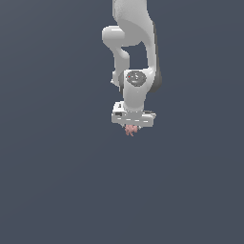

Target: Pick up the object and move it to a goal position.

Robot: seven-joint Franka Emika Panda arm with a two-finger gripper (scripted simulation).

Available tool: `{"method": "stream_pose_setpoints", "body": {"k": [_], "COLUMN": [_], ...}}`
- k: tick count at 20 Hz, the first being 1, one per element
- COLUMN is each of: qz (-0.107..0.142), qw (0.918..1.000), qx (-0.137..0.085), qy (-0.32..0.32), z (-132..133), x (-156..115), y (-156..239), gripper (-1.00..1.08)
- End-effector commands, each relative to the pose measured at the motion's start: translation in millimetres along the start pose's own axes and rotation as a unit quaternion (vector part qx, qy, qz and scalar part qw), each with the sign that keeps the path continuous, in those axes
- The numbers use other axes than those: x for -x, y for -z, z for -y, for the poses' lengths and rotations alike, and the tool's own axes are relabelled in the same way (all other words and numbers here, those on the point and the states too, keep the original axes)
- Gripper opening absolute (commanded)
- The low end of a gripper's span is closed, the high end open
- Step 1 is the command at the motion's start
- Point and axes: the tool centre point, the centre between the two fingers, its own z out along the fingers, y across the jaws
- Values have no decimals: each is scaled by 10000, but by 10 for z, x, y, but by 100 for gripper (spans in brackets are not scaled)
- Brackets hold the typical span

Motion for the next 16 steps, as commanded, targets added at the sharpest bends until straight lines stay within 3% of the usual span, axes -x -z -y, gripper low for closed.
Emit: {"method": "stream_pose_setpoints", "body": {"k": [1, 16], "qz": [-4, -3], "qw": [10000, 10000], "qx": [-1, 2], "qy": [1, 1], "z": [44, 365], "x": [-13, -125], "y": [190, 1558], "gripper": [-100, -100]}}
